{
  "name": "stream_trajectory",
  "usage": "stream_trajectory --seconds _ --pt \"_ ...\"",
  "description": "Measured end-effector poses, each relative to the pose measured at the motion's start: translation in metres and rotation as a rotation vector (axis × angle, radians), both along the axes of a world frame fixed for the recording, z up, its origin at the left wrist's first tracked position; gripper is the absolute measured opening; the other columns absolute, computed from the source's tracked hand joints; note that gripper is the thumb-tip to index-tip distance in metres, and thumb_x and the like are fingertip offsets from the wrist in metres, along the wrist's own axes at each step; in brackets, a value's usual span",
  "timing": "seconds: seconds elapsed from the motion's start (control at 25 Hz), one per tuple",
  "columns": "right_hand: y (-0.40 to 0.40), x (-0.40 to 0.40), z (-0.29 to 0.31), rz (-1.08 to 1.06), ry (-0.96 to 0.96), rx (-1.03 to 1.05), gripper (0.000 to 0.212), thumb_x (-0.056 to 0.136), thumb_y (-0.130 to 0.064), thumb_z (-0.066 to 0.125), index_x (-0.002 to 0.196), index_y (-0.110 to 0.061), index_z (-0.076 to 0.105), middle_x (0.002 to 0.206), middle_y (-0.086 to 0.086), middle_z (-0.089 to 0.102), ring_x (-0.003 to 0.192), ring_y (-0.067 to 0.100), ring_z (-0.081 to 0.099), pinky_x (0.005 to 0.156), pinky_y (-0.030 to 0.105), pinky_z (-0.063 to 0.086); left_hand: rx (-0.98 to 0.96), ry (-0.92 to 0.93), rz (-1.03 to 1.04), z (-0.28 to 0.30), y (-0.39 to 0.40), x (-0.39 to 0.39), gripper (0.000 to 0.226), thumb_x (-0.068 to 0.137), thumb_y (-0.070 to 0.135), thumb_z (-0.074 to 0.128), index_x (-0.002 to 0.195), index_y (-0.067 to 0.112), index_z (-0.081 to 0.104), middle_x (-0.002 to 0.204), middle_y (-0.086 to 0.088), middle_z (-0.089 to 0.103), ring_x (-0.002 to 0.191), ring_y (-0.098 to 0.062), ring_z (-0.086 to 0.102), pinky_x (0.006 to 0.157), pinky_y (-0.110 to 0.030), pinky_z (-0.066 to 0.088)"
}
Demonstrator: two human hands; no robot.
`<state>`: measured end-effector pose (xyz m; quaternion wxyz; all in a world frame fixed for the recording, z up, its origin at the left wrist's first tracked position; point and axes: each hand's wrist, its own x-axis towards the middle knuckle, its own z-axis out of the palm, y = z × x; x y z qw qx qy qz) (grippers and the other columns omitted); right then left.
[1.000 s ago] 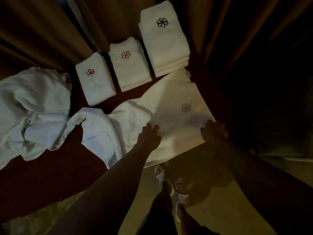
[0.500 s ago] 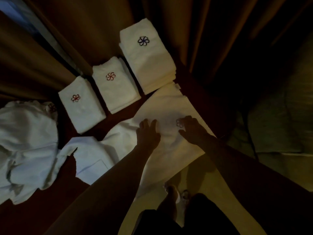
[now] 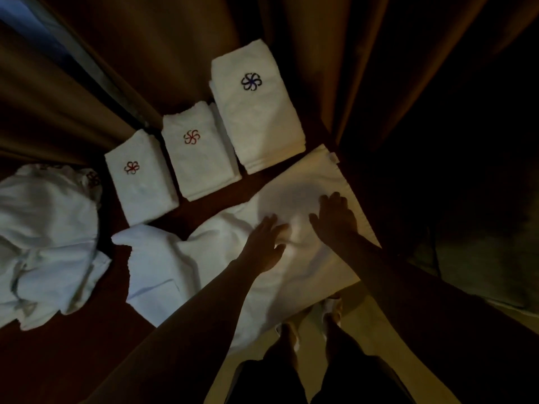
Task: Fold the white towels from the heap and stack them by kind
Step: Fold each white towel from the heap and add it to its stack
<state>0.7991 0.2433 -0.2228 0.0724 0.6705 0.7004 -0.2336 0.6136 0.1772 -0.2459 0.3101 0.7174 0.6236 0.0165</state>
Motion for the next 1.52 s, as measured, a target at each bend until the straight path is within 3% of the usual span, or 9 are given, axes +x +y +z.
stream_trajectory --seconds 0.2,0.32,0.44,0.68,0.88,1.16,1.32,1.4,1.52 --pt "0.019 -0.023 -0.003 0.24 0.134 0.016 0.055 0.094 -0.038 0.05 0.14 -0.011 0.036 0.143 0.014 0.034 0.128 0.03 0.035 0.099 0.04 0.04 0.078 -0.218 0.244 0.007 -0.003 0.002 0.038 0.089 0.011 0.063 0.126 0.008 0.057 0.133 -0.014 0.054 0.127 -0.028 0.048 0.105 -0.042 0.043" --pt "0.026 -0.046 0.002 0.317 0.254 0.032 0.049 0.094 -0.035 0.052 0.134 -0.009 0.044 0.136 0.014 0.042 0.126 0.03 0.038 0.1 0.04 0.04 0.142 -0.112 0.414 0.024 -0.004 -0.015 0.028 0.092 0.015 0.058 0.119 0.011 0.061 0.124 -0.009 0.057 0.117 -0.022 0.052 0.096 -0.025 0.041" --pt "0.042 -0.075 0.009 0.355 0.357 0.067 0.039 0.094 -0.028 0.053 0.127 -0.006 0.051 0.129 0.017 0.048 0.126 0.033 0.039 0.101 0.041 0.037 0.275 -0.023 0.529 0.031 0.002 -0.049 0.03 0.091 0.022 0.05 0.112 0.006 0.065 0.117 -0.015 0.06 0.11 -0.031 0.056 0.094 -0.033 0.043" --pt "0.074 -0.106 -0.01 0.598 0.03 0.068 0.036 0.095 -0.028 0.048 0.128 -0.014 0.049 0.13 0.01 0.048 0.126 0.029 0.042 0.11 0.044 0.024 -0.129 0.141 0.595 0.025 0.03 -0.102 0.059 0.091 0.035 0.062 0.142 0.016 0.041 0.144 -0.01 0.044 0.132 -0.03 0.039 0.108 -0.04 0.033" --pt "0.091 -0.115 -0.009 0.612 -0.029 -0.008 0.041 0.092 -0.047 0.053 0.119 -0.017 0.059 0.119 0.01 0.058 0.115 0.032 0.051 0.1 0.043 0.036 -0.201 -0.084 0.592 0.02 0.04 -0.126 0.033 0.09 0.036 0.064 0.099 0.005 0.064 0.097 -0.008 0.062 0.091 -0.021 0.058 0.074 -0.029 0.04" --pt "0.099 -0.115 0.009 0.527 0.079 -0.224 0.032 0.089 -0.032 0.062 0.109 -0.008 0.057 0.116 0.013 0.057 0.109 0.03 0.053 0.08 0.032 0.038 -0.262 -0.161 0.474 0.042 0.05 -0.133 0.025 0.094 0.021 0.058 0.1 -0.002 0.063 0.088 -0.006 0.053 0.082 -0.017 0.052 0.072 -0.027 0.04" --pt "0.102 -0.113 0.022 0.578 0.084 -0.265 0.017 0.091 -0.025 0.059 0.086 -0.01 0.051 0.093 0.007 0.049 0.093 0.027 0.05 0.071 0.027 0.028 -0.387 -0.344 0.585 0.054 0.055 -0.133 0.013 0.086 0.015 0.066 0.075 0.009 0.068 0.072 -0.002 0.058 0.07 -0.013 0.055 0.061 -0.021 0.044" --pt "0.102 -0.111 0.028 0.57 0.117 -0.284 0.027 0.089 -0.021 0.061 0.07 -0.017 0.042 0.077 -0.001 0.04 0.083 0.022 0.044 0.066 0.027 0.024 -0.411 -0.379 0.617 0.059 0.057 -0.132 0.018 0.084 0.012 0.065 0.066 0.013 0.068 0.071 -0.003 0.061 0.073 -0.015 0.057 0.064 -0.023 0.046" --pt "0.102 -0.107 0.03 0.513 0.224 -0.294 0.028 0.084 -0.014 0.066 0.071 -0.018 0.041 0.073 -0.003 0.038 0.081 0.02 0.043 0.065 0.028 0.025 -0.407 -0.421 0.651 0.067 0.058 -0.125 0.026 0.084 0.005 0.061 0.059 0.014 0.063 0.066 -0.002 0.057 0.069 -0.014 0.056 0.064 -0.024 0.046"
